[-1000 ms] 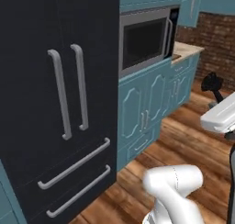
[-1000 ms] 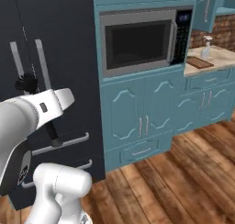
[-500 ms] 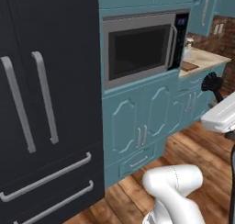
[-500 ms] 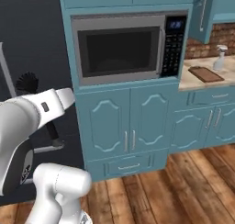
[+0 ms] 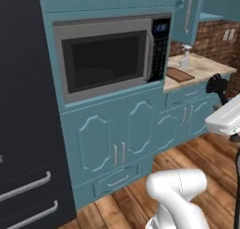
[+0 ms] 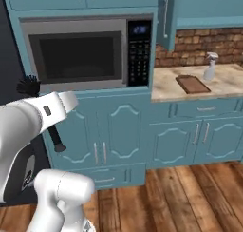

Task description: Grab the spray bottle from the cabinet, then place it next to the cutting board for sanitizing. Then grab the dish brush from the countertop next to the sink and place it next to the cutting board.

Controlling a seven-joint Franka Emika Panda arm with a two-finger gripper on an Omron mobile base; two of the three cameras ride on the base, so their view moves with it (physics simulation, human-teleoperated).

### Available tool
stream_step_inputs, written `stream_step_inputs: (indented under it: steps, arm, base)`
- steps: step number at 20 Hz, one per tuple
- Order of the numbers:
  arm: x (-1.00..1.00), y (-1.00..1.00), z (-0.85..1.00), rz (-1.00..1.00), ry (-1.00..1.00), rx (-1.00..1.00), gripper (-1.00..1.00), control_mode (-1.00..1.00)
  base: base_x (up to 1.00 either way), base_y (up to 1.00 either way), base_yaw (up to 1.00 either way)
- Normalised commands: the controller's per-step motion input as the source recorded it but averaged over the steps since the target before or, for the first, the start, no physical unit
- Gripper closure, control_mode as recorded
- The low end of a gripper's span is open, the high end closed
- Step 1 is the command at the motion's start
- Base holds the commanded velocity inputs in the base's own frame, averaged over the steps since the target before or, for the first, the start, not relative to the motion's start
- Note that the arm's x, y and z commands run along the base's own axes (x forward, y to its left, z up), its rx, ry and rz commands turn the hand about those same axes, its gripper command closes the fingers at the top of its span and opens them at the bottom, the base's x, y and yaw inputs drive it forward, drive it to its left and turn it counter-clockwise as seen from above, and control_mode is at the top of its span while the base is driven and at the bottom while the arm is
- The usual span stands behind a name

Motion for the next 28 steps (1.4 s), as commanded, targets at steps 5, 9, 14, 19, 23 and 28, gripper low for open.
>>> stream_step_inputs:
  steps: [5,9,14,19,23,28]
  arm:
    - [0.0,0.0,0.0,0.0,0.0,0.0,1.0,1.0]
    - [0.0,0.0,0.0,0.0,0.0,0.0,1.0,1.0]
    - [0.0,0.0,0.0,0.0,0.0,0.0,1.0,1.0]
    - [0.0,0.0,0.0,0.0,0.0,0.0,1.0,1.0]
    - [0.0,0.0,0.0,0.0,0.0,0.0,1.0,1.0]
    - [0.0,0.0,0.0,0.0,0.0,0.0,1.0,1.0]
  base:
    - [0.32,-1.0,0.24]
    - [0.35,-1.0,0.22]
    - [0.76,-1.0,0.22]
    - [0.98,-1.0,0.26]
    - [1.0,-0.75,0.26]
    - [1.0,0.0,0.15]
